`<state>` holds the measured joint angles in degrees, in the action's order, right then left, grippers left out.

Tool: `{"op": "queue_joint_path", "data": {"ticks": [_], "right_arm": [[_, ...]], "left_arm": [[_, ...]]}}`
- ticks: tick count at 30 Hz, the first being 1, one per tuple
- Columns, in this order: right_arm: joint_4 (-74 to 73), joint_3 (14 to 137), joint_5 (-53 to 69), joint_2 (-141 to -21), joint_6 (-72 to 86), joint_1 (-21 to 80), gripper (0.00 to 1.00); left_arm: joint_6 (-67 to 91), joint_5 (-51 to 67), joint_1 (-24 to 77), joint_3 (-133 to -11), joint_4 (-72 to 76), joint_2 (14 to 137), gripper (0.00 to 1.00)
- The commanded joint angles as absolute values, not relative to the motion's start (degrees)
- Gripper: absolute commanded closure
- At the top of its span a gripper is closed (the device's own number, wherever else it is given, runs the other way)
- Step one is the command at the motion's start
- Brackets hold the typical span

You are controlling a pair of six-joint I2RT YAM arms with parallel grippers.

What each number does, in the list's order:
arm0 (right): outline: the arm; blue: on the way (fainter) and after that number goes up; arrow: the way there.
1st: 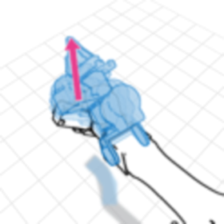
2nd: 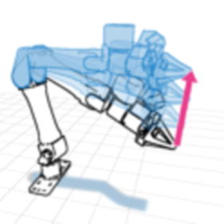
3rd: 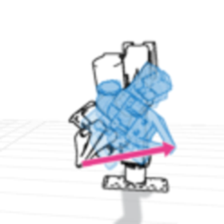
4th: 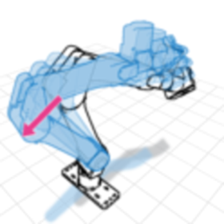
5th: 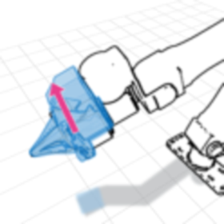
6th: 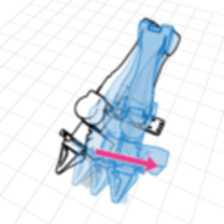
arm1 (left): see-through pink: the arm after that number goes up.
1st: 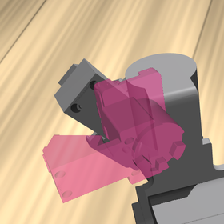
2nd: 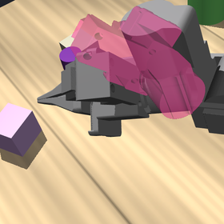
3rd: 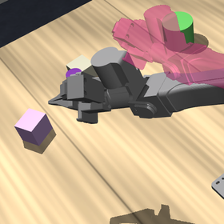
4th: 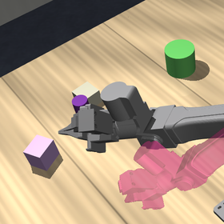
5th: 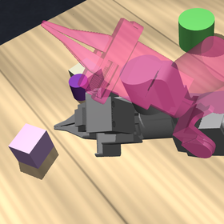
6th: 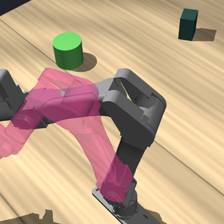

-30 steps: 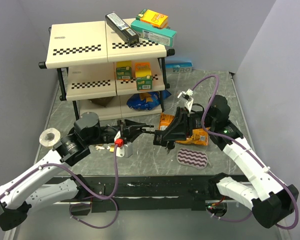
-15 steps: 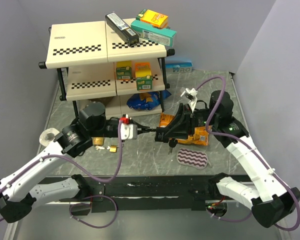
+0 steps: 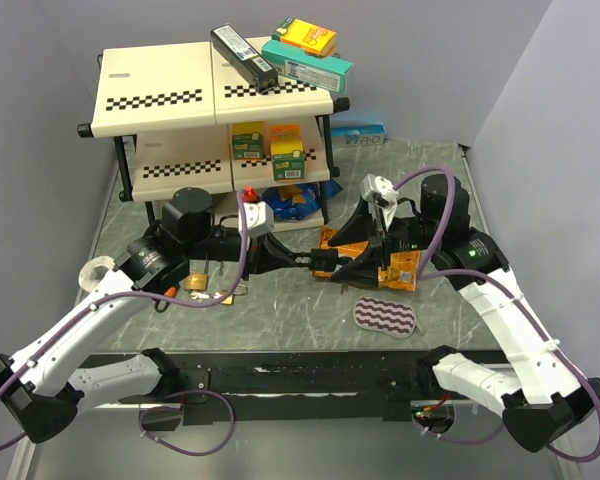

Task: Lock with the key
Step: Lock the lock.

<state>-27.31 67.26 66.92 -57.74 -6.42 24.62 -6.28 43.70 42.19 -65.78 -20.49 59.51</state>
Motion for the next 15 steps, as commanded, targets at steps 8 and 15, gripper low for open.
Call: {"op": "queue_joint_path", "data": {"ticks": [8,15], "right_arm": [[-26.5,65.1,65.6,-57.5,-10.1,24.6,0.0],[-24.7,64.2,67.0,-58.7,-10.6,26.5,0.03]], "left_arm": [[-1.8,51.4,40.3,-66.5,-12.5,56.9,0.99],[-0.4,52.1,40.3,-66.5,-10.8,56.8,0.99]]}}
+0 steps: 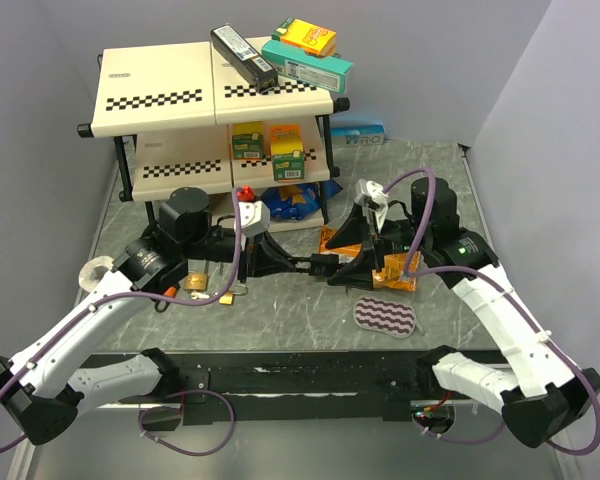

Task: Lock with the key
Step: Lock the lock.

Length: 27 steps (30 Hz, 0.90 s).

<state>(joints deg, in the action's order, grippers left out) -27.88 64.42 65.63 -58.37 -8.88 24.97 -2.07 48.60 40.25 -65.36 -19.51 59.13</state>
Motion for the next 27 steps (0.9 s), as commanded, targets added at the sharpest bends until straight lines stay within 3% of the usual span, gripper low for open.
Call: {"op": "queue_joint_path", "data": {"ticks": [1,11,27], "right_arm": [[-24.1,63.9,66.8,-58.6,-10.5,27.0,0.04],[-22.4,63.7,66.1,-59.0,-10.1,29.4,0.43],[-18.9,63.8,66.9,-59.3,-8.4,30.9,0.46]], "left_arm": [[-0.4,52.0,40.3,-66.5,-10.5,56.9,0.99],[4.2,52.4,38.8,-66.2,-9.1,57.1,0.99],[10.5,53.0,38.4,-64.3,-3.4,57.6,0.99]]}}
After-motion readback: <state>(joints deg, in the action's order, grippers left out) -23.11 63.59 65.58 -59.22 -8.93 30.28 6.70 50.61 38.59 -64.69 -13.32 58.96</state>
